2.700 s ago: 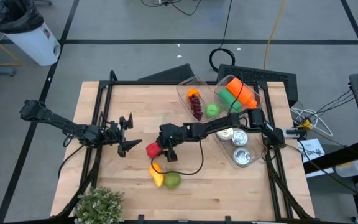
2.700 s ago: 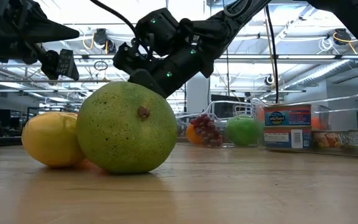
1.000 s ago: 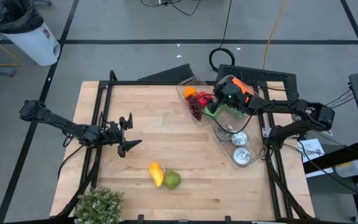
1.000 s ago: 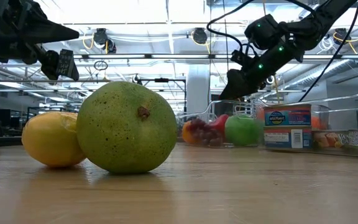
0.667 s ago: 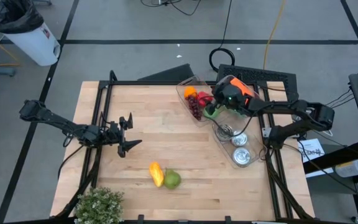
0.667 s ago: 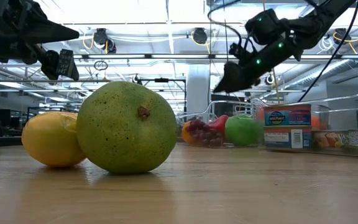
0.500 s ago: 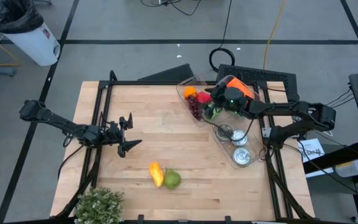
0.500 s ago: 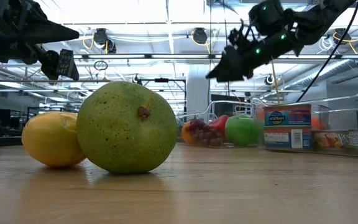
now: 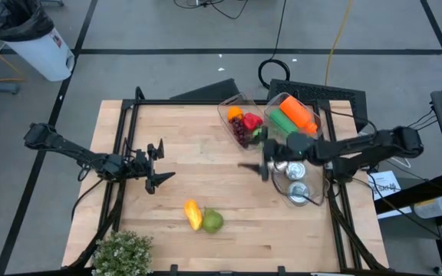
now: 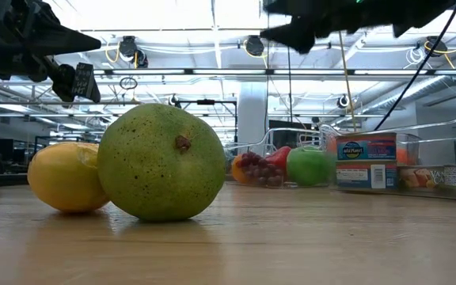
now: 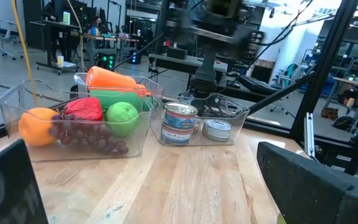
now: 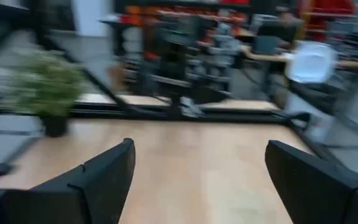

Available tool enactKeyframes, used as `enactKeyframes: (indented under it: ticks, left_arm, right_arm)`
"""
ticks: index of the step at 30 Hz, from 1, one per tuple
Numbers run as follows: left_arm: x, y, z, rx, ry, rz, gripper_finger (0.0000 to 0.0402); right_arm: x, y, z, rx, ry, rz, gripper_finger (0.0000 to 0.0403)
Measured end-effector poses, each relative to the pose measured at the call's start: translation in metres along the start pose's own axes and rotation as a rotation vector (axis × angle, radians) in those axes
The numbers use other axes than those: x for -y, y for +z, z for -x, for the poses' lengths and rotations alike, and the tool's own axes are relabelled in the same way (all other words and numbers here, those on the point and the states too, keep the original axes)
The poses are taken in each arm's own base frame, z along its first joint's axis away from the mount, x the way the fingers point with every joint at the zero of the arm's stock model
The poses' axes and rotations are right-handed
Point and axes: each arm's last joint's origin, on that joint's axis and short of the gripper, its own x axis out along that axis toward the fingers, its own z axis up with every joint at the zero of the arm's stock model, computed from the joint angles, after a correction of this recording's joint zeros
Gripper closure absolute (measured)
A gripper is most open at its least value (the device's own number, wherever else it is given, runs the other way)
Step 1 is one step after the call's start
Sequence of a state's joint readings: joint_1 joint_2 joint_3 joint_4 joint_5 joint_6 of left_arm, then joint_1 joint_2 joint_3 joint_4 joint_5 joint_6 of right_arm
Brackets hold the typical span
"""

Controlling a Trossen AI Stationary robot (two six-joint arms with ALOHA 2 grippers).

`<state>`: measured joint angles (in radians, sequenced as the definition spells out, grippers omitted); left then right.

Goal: Pick & Place Food Item
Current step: Put the green pear into the top left transparent bin

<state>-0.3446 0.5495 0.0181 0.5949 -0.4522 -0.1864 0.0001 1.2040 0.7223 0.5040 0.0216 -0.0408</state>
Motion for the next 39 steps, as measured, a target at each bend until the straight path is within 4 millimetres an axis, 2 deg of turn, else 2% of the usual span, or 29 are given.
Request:
enactKeyframes:
  ticks: [9,14,19,22,26,31,39]
  left_arm:
    - [0.0,0.0,0.0,0.0,0.0,0.0,0.0068]
    - [0.0,0.0,0.0,0.0,0.0,0.001,0.0069]
    - [0.0,0.0,0.0,0.0,-0.001,0.001,0.0068]
    - [0.0,0.0,0.0,0.0,-0.001,0.001,0.0068]
    - [0.0,0.0,0.0,0.0,-0.001,0.001,0.0068]
    - [0.0,0.0,0.0,0.0,-0.001,0.001,0.0068]
    - [0.0,0.0,0.0,0.0,-0.001,0.001,0.0069]
  right_arm:
    - [-0.08,0.005,0.014,0.039,0.268,-0.002,0.0064]
    - [-0.113,0.011,0.027,0.088,0.342,-0.03,0.0064]
    - [-0.145,0.015,0.028,0.06,0.449,-0.042,0.0064]
    - [-0.163,0.011,0.021,-0.007,0.484,-0.014,0.0064]
    - [-0.18,0.006,0.002,-0.056,0.496,0.006,0.0064]
    - [-0.198,-0.015,-0.023,-0.147,0.495,0.051,0.0064]
    - [-0.208,-0.049,-0.062,-0.321,0.449,0.084,0.0064]
